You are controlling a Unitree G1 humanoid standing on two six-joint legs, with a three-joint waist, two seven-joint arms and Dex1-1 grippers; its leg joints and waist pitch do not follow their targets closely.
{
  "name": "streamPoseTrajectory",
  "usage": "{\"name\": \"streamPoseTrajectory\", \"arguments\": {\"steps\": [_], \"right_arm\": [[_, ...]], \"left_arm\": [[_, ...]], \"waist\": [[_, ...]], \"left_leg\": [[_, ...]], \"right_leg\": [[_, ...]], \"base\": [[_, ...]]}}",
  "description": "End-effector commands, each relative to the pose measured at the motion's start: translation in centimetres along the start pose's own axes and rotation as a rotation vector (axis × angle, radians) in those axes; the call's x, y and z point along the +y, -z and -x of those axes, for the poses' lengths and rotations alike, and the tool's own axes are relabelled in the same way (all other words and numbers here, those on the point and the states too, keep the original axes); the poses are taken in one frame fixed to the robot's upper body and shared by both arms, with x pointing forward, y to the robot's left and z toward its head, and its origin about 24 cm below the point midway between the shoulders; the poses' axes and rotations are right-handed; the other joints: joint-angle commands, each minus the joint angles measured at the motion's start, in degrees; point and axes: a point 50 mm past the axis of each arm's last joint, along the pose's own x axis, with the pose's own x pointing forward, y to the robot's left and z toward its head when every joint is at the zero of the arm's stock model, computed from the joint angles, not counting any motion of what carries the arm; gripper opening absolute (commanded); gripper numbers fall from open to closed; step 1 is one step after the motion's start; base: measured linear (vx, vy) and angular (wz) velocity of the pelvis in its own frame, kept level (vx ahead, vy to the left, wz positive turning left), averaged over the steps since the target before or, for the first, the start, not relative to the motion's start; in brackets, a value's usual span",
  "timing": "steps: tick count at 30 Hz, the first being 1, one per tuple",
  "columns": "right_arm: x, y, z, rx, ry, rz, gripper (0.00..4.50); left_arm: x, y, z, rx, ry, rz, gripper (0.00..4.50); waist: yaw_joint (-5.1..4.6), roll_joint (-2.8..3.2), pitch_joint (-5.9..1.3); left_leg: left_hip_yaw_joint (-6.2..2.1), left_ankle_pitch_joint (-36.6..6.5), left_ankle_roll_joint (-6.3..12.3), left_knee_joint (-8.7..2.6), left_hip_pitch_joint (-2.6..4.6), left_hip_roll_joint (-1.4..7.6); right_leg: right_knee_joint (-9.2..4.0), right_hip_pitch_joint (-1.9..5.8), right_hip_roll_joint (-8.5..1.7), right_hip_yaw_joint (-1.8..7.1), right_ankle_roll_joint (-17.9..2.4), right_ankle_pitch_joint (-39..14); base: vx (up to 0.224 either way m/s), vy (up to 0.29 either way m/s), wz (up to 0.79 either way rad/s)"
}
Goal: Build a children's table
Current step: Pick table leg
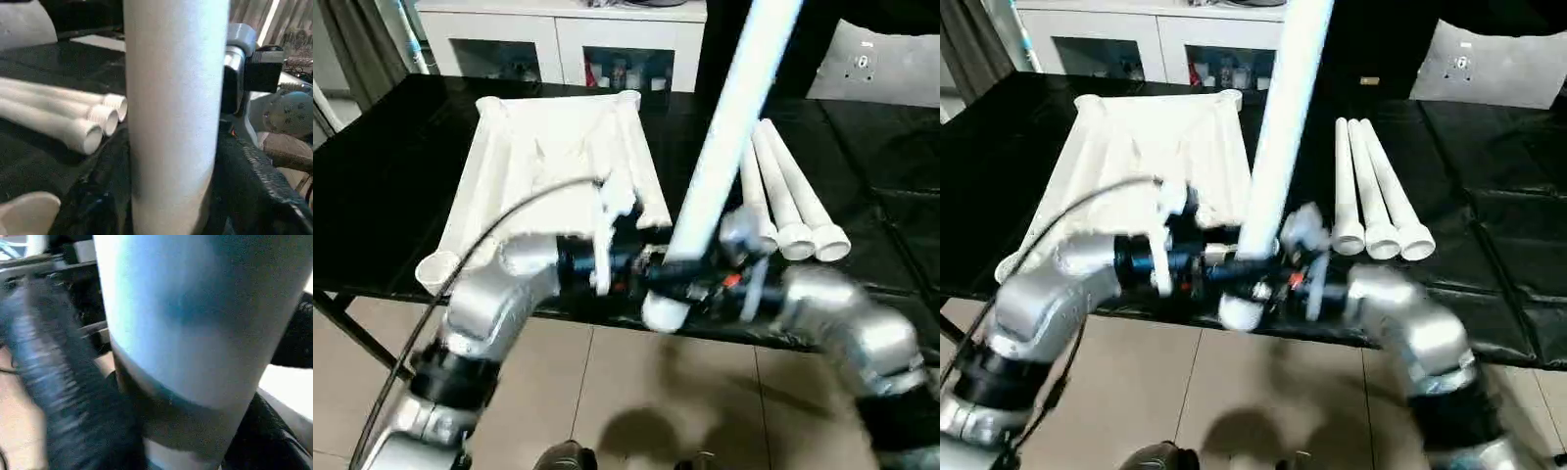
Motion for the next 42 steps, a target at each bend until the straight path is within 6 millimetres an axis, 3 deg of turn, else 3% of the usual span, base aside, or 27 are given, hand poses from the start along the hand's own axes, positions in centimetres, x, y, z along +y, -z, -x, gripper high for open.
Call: {"name": "streamPoseTrajectory", "arguments": {"steps": [1,7,12,17,20,22,23,24,25,27,28,31,36,37,38,40,41,42], "right_arm": [[-0.3,1.3,0.3,0.052,0.049,-0.005,1.89],[0.0,1.8,0.5,0.013,0.076,-0.024,1.89],[-0.3,1.0,0.8,-0.074,0.114,-0.033,1.89],[-0.8,0.5,0.5,-0.079,0.164,-0.008,1.89],[-0.9,-0.2,0.2,-0.094,0.192,0.031,1.89],[-1.1,-1.1,-0.2,-0.117,0.226,0.061,1.89],[-1.1,-1.4,-0.3,-0.125,0.237,0.082,1.89],[-1.1,-1.7,-0.5,-0.137,0.251,0.102,1.89],[-1.2,-1.7,-0.6,-0.125,0.278,0.11,1.89],[-1.9,-1.4,-0.8,-0.076,0.35,0.143,1.89],[-2.1,-1.3,-0.9,-0.077,0.369,0.129,1.89],[-2.0,-1.4,-1.1,-0.087,0.377,0.128,1.89],[-2.1,-1.4,-1.3,-0.094,0.422,0.136,1.89],[-2.1,-1.3,-1.3,-0.093,0.428,0.137,1.89],[-2.0,-1.3,-1.3,-0.098,0.432,0.136,1.89],[-1.9,-1.3,-1.3,-0.104,0.437,0.133,1.89],[-1.9,-1.4,-1.2,-0.115,0.456,0.131,1.89],[-1.9,-1.4,-1.1,-0.122,0.471,0.13,1.89]], "left_arm": [[-0.2,0.6,0.0,0.0,0.007,0.001,3.1],[-0.4,1.4,0.6,-0.071,0.011,0.074,3.56],[0.0,-0.1,1.2,-0.315,-0.021,0.166,3.94],[2.2,-2.3,2.8,-0.6,-0.198,0.278,4.26],[3.3,-2.1,2.7,-0.521,-0.33,0.236,4.31],[3.8,-1.1,1.9,-0.285,-0.417,0.112,4.31],[3.9,-0.6,1.6,-0.196,-0.45,0.077,4.31],[4.0,-0.4,1.4,-0.119,-0.472,0.027,4.31],[3.8,-0.5,1.1,-0.109,-0.46,0.018,4.31],[3.0,-1.5,0.4,-0.139,-0.413,-0.003,4.31],[2.4,-1.7,-0.1,-0.129,-0.375,-0.024,4.31],[1.5,-2.0,-0.7,-0.126,-0.324,-0.065,4.31],[-0.3,-2.8,-1.4,-0.142,-0.215,-0.141,4.31],[-0.5,-2.9,-1.4,-0.144,-0.21,-0.156,4.31],[-0.5,-2.8,-1.4,-0.135,-0.214,-0.163,4.31],[-0.5,-2.6,-1.3,-0.125,-0.227,-0.174,4.31],[0.1,-2.4,-1.0,-0.122,-0.279,-0.16,4.31],[0.5,-2.2,-0.7,-0.121,-0.316,-0.149,4.31]], "waist": [[-0.26,-0.46,-3.64],[-0.75,-0.51,-3.37],[-1.17,-0.49,-3.31],[-1.29,-0.63,-3.36],[-1.28,-0.74,-3.35],[-1.47,-0.65,-3.3],[-1.62,-0.76,-3.62],[-1.52,-0.45,-3.59],[-1.6,-0.41,-3.65],[-1.42,-0.24,-3.92],[-1.35,-0.37,-4.03],[-1.13,-0.38,-4.22],[-0.92,-0.24,-4.4],[-0.6,-0.14,-4.41],[-0.51,0.32,-4.39],[-0.71,-0.1,-4.36],[-0.68,0.59,-4.33],[-1.11,0.21,-4.24]], "left_leg": [[-2.83,-21.2,-1.18,-5.07,2.13,5.05],[-3.12,-24.6,-2.15,-5.33,2.17,5.03],[-3.04,-26.1,-2.47,-5.06,2.42,4.97],[-3.0,-26.3,-2.58,-4.78,2.46,4.64],[-3.12,-25.5,-2.14,-4.93,2.42,4.65],[-3.39,-25.8,-2.33,-5.3,2.47,4.78],[-3.54,-26.2,-2.82,-5.47,2.59,4.88],[-3.69,-26.7,-3.32,-5.66,2.66,5.01],[-3.55,-26.7,-3.53,-5.74,2.68,5.12],[-3.27,-25.3,-4.1,-6.02,2.69,5.32],[-3.27,-24.6,-3.87,-6.15,2.37,5.34],[-2.66,-21.7,-2.07,-5.74,2.2,5.11],[-2.52,-17.5,-0.46,-5.7,1.77,5.24],[-2.34,-17.4,-0.21,-5.54,2.21,5.29],[-2.4,-17.4,-0.29,-5.5,2.12,5.27],[-2.33,-17.1,0.03,-5.6,1.71,5.13],[-2.53,-16.7,0.08,-5.6,1.65,5.06],[-2.4,-17.5,-0.01,-5.61,1.68,5.03]], "right_leg": [[-6.38,1.47,-5.78,3.43,-9.2,-24.4],[-6.66,1.39,-5.98,3.39,-8.2,-27.5],[-6.96,1.01,-6.06,3.26,-8.7,-28.8],[-7.23,0.94,-5.83,3.01,-7.9,-30.0],[-7.54,0.87,-5.75,3.09,-5.9,-31.7],[-7.58,0.73,-5.55,3.1,-4.7,-32.1],[-7.25,0.79,-5.54,3.15,-3.8,-32.1],[-7.26,0.79,-5.76,3.13,-3.7,-31.8],[-7.24,0.78,-5.72,3.2,-3.9,-31.1],[-6.86,0.89,-5.58,3.26,-6.7,-24.5],[-6.43,1.29,-5.74,3.35,-8.0,-21.5],[-6.21,1.54,-5.87,3.6,-9.8,-17.4],[-5.99,2.07,-5.85,3.54,-10.6,-14.8],[-6.22,1.74,-5.76,3.59,-10.9,-15.1],[-6.02,1.78,-5.75,3.6,-11.1,-14.8],[-5.93,2.13,-5.59,3.53,-11.0,-13.8],[-5.77,2.24,-5.58,3.41,-10.8,-13.8],[-6.04,2.15,-5.42,3.41,-10.5,-14.4]], "base": [[0.0,0.0,0.0],[0.0,0.0,0.0],[0.0,0.0,0.0],[0.0,0.0,0.0],[0.0,0.0,0.0],[0.0,0.0,0.0],[0.0,0.0,0.0],[0.0,0.0,0.0],[0.0,0.0,0.0],[0.0,0.0,0.0],[0.0,0.0,0.0],[0.0,0.0,0.0],[0.0,0.0,0.0],[0.0,0.0,0.0],[0.0,0.0,0.0],[0.0,0.0,0.0],[0.0,0.0,0.0],[0.0,0.0,0.0]]}}
